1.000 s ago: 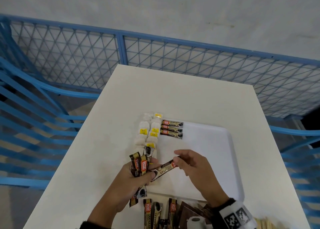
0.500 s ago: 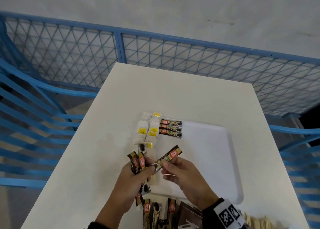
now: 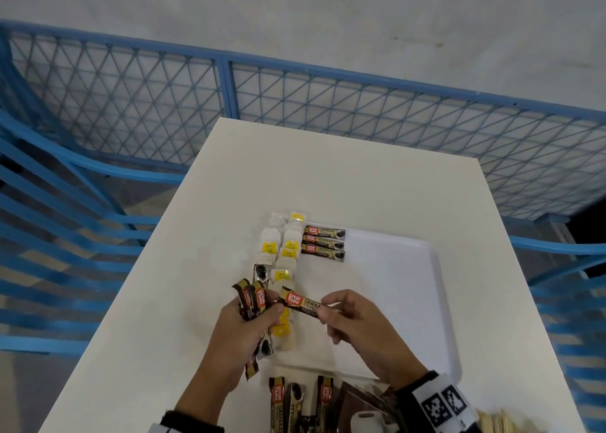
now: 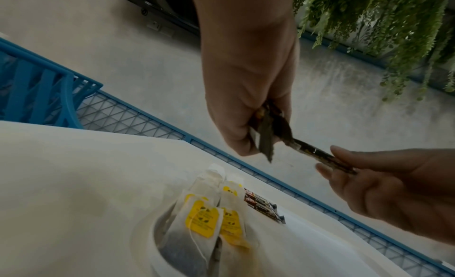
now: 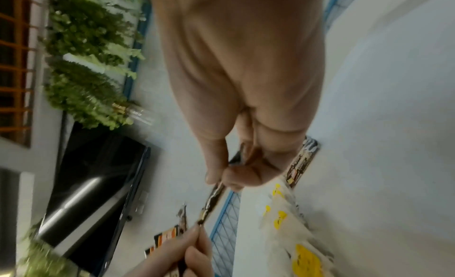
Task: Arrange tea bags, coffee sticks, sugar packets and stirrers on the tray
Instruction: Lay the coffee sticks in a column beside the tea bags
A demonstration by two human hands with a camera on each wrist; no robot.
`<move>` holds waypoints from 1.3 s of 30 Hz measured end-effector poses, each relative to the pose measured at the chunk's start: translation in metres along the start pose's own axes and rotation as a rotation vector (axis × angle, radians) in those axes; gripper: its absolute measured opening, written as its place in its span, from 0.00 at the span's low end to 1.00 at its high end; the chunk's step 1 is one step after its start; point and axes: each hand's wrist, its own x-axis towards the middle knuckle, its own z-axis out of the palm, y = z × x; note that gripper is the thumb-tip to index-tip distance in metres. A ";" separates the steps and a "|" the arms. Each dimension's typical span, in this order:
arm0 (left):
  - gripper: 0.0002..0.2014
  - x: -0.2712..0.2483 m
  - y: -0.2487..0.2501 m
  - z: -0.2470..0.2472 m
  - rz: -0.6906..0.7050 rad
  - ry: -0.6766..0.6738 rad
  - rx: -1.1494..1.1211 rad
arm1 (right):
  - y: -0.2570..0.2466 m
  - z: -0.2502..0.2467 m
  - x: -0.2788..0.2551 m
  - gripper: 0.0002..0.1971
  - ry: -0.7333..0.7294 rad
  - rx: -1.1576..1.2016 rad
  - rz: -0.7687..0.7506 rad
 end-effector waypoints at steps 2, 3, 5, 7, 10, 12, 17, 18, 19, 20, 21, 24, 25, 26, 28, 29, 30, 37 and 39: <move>0.04 0.000 -0.001 0.000 -0.005 0.015 -0.022 | 0.002 -0.003 0.003 0.07 0.033 0.233 0.025; 0.05 0.000 -0.002 0.000 -0.005 0.022 -0.035 | 0.003 -0.004 0.004 0.08 0.033 0.320 0.031; 0.05 0.000 -0.003 -0.001 0.004 0.025 -0.045 | 0.003 -0.008 0.009 0.09 0.061 0.439 0.031; 0.03 0.001 -0.003 -0.003 0.007 0.023 -0.062 | 0.004 -0.014 0.017 0.10 0.143 0.500 0.017; 0.03 0.001 -0.004 -0.006 -0.007 0.032 -0.099 | 0.003 -0.024 0.035 0.09 0.313 0.396 0.006; 0.06 0.001 -0.006 -0.008 -0.012 0.038 -0.102 | 0.004 -0.031 0.052 0.09 0.423 0.213 0.031; 0.10 0.002 -0.008 -0.013 -0.056 0.088 -0.131 | 0.015 -0.042 0.092 0.16 0.522 -0.020 0.098; 0.09 0.003 -0.008 -0.014 -0.068 0.108 -0.151 | 0.017 -0.042 0.098 0.16 0.530 -0.034 0.103; 0.08 0.003 -0.008 -0.015 -0.075 0.124 -0.171 | 0.019 -0.042 0.102 0.17 0.541 -0.041 0.104; 0.08 0.004 -0.009 -0.017 -0.077 0.133 -0.187 | 0.021 -0.041 0.106 0.18 0.556 -0.048 0.103; 0.08 0.005 -0.009 -0.018 -0.075 0.136 -0.198 | 0.021 -0.041 0.110 0.18 0.574 -0.060 0.106; 0.14 0.006 -0.009 -0.018 -0.071 0.128 -0.237 | 0.022 -0.040 0.118 0.18 0.626 -0.123 0.119; 0.17 0.006 -0.008 -0.017 -0.074 0.126 -0.260 | 0.023 -0.040 0.120 0.18 0.636 -0.154 0.121; 0.19 0.006 -0.008 -0.016 -0.081 0.125 -0.284 | 0.023 -0.040 0.122 0.18 0.643 -0.185 0.124; 0.21 0.006 -0.006 -0.014 -0.100 0.107 -0.330 | 0.023 -0.040 0.125 0.18 0.658 -0.242 0.131; 0.21 0.006 -0.005 -0.013 -0.110 0.093 -0.347 | 0.022 -0.040 0.126 0.17 0.657 -0.264 0.132; 0.22 0.006 -0.004 -0.012 -0.120 0.081 -0.360 | 0.021 -0.040 0.126 0.17 0.652 -0.282 0.129; 0.10 0.009 -0.001 -0.005 -0.223 0.022 -0.472 | 0.019 -0.035 0.116 0.15 0.630 -0.315 0.047; 0.06 0.009 -0.002 -0.002 -0.247 0.004 -0.498 | 0.016 -0.028 0.107 0.13 0.598 -0.330 -0.014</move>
